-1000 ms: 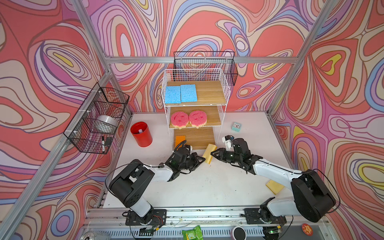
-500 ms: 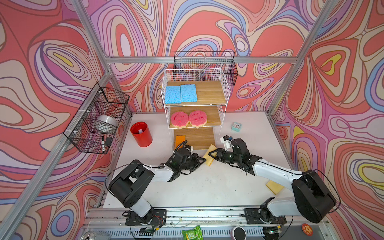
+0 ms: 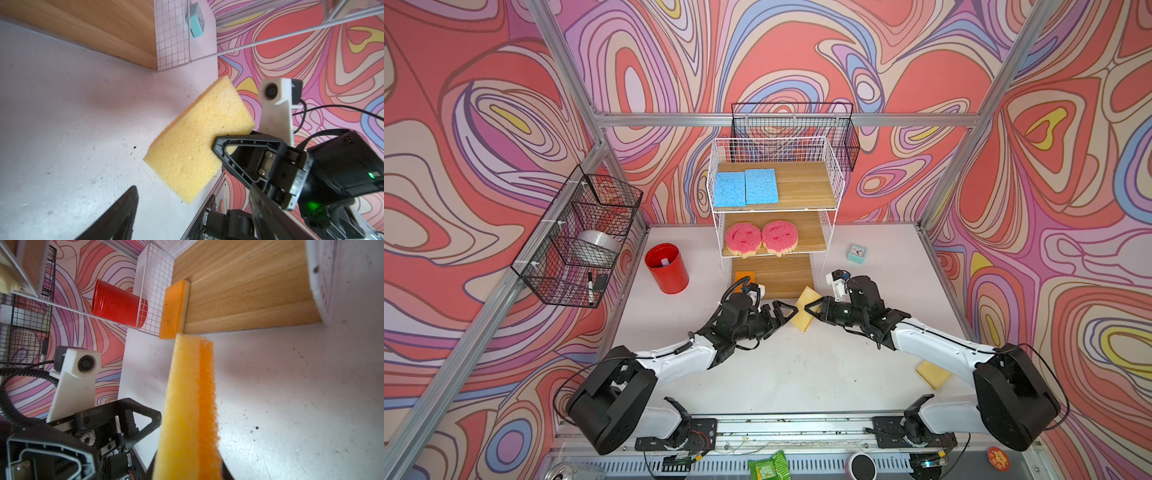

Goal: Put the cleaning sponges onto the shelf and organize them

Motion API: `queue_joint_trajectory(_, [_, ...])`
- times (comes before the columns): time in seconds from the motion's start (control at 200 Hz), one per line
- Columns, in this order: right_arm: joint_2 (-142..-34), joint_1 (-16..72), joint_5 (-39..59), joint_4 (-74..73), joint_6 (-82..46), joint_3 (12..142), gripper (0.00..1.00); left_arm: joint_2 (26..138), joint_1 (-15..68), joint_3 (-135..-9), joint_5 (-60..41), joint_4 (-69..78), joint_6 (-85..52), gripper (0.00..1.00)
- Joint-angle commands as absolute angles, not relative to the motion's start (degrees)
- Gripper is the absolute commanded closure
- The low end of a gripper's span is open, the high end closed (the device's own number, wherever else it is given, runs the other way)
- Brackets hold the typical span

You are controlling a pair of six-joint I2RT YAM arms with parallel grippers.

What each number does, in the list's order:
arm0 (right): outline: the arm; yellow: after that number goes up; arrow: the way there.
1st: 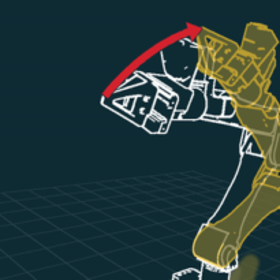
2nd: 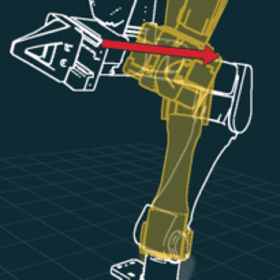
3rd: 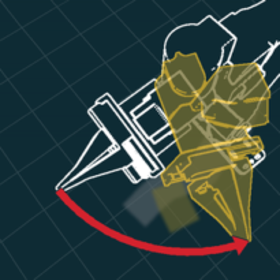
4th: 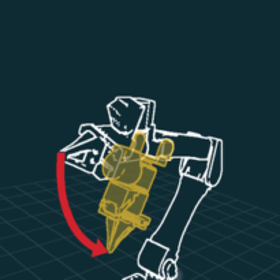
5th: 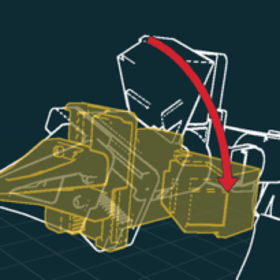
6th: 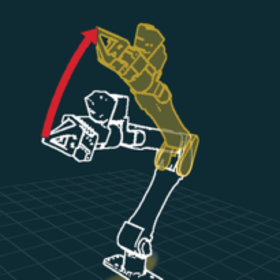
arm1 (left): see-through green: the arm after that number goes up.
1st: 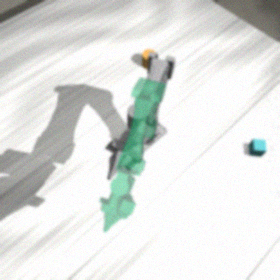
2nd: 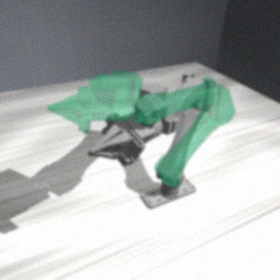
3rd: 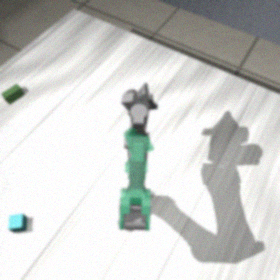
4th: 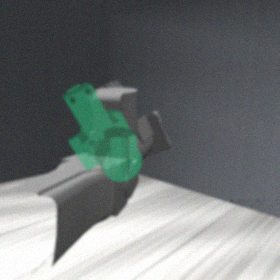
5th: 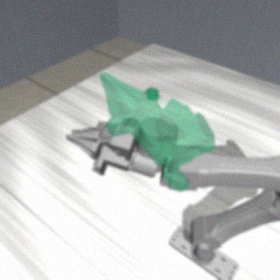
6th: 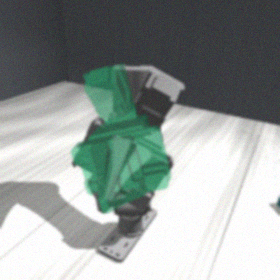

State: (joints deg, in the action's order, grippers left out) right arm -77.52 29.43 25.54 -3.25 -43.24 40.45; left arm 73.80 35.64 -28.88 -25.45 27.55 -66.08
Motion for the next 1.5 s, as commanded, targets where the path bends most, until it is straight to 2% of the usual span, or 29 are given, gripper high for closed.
queue_joint_trajectory(0.0, [-76.8,28.4,29.3,-3.3,-41.5,41.9,0.77,69.4,32.8,-24.8,-26.5,23.0,-62.3,0.23])
queue_joint_trajectory(0.12, [-78.0,28.1,36.8,-2.9,-38.8,44.7,0.76,66.3,31.7,-24.3,-29.2,21.0,-59.4,0.37])
queue_joint_trajectory(0.23, [-79.5,28.1,42.1,-2.3,-37.5,46.8,0.75,64.7,31.6,-23.9,-30.0,21.4,-57.0,0.45])
queue_joint_trajectory(0.335, [-79.4,28.2,43.8,-3.4,-37.6,46.6,0.74,64.5,30.8,-21.7,-31.2,27.8,-57.4,0.44])
queue_joint_trajectory(0.496, [-79.7,28.4,48.1,-6.2,-38.2,45.8,0.73,67.1,29.6,-19.4,-35.2,40.7,-60.5,0.34])
queue_joint_trajectory(0.791, [-80.8,29.6,51.3,-8.9,-38.3,45.5,0.72,73.9,29.4,-18.6,-38.9,59.3,-65.7,0.4])
queue_joint_trajectory(1.237, [-84.4,30.6,51.0,-14.0,-40.7,45.7,0.7,82.3,29.4,-19.1,-42.8,72.6,-70.1,0.78])
queue_joint_trajectory(1.277, [-84.4,30.5,50.7,-13.4,-40.4,45.9,0.67,82.3,29.4,-19.0,-42.8,72.7,-70.2,0.79])
queue_joint_trajectory(1.367, [-83.9,30.6,49.1,-11.1,-38.9,46.4,0.45,81.2,29.4,-18.6,-42.6,71.1,-69.3,0.81])
queue_joint_trajectory(1.497, [-82.0,30.5,44.0,-5.0,-35.4,47.2,0.23,75.6,29.4,-18.6,-41.2,59.2,-64.5,0.82])
